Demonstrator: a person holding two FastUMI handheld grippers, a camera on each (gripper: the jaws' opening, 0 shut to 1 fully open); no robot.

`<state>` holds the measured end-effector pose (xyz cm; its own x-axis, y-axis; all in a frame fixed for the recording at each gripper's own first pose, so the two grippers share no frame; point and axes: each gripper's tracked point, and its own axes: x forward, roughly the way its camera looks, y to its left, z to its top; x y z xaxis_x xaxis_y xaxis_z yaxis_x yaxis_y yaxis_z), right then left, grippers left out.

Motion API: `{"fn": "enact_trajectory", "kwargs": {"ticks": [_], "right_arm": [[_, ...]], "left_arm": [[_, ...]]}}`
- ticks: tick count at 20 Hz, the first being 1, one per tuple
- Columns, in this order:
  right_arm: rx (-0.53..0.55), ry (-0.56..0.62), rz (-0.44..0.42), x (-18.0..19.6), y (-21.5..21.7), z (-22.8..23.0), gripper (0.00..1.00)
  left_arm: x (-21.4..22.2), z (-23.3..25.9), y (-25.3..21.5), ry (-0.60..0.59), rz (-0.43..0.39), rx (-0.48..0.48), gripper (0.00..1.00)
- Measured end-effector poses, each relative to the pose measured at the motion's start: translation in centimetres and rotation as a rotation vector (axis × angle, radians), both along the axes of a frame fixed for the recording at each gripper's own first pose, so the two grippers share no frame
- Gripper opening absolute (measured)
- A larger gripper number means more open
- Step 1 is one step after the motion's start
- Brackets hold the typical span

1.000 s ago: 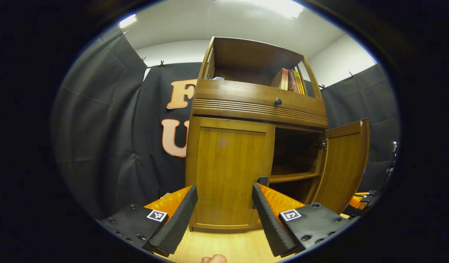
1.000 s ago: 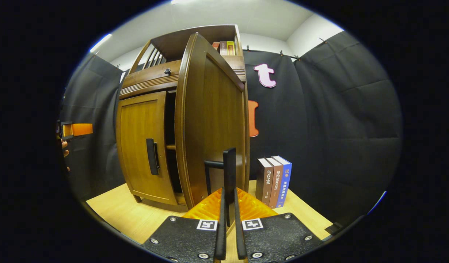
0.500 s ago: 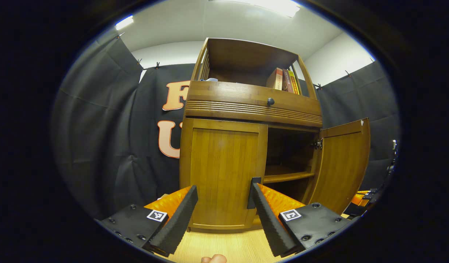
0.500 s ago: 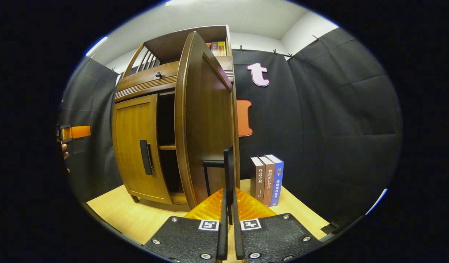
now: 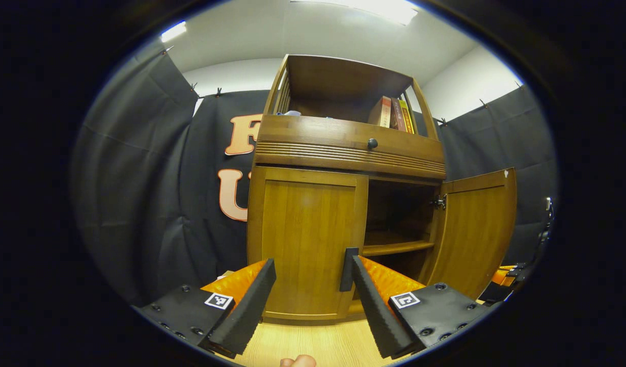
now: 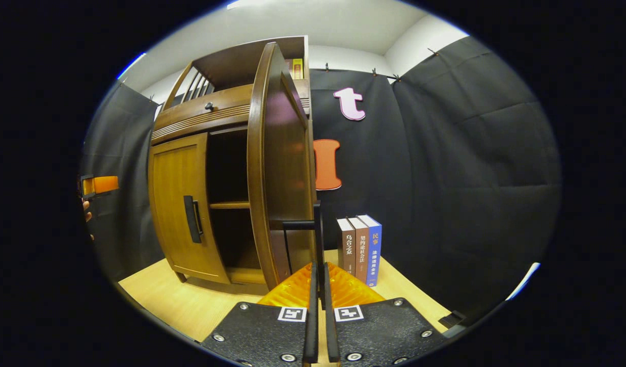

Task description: Open the right door of the double-door shoe cabinet with the right hand, and open the left door with the left hand.

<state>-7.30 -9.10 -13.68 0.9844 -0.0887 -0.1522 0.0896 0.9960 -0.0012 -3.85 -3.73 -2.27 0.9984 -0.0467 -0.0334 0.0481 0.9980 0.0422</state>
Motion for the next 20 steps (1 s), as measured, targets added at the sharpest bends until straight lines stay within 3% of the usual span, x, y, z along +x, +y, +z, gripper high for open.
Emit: {"fn": "enact_trajectory", "kwargs": {"ticks": [11, 15, 16, 17, 18, 20], "right_arm": [[0.039, -0.015, -0.029, 0.0, -3.1, 0.1, 0.05], [-0.002, -0.033, -0.095, -1.0, -5.4, 0.8, 0.04], [-0.004, -0.05, -0.105, -1.4, -6.1, 1.1, 0.17], [0.01, -0.057, -0.104, -1.9, -6.1, 1.5, 0.17], [0.019, -0.056, -0.105, -2.2, -6.1, 1.6, 0.0], [0.008, -0.054, -0.11, -2.4, -6.6, 1.3, 0.0]], "left_arm": [[3.7, -2.5, -1.5, 0.01, -0.011, -0.006, 0.96], [6.2, -4.7, -1.6, 0.023, 0.0, 0.014, 0.95], [7.0, -5.2, -1.4, 0.025, 0.008, 0.015, 0.95], [7.8, -5.5, -1.5, 0.023, 0.009, 0.014, 0.97], [8.5, -5.8, -1.8, 0.018, 0.008, 0.011, 0.95], [9.6, -6.4, -2.3, 0.003, 0.004, 0.004, 0.95]]}}
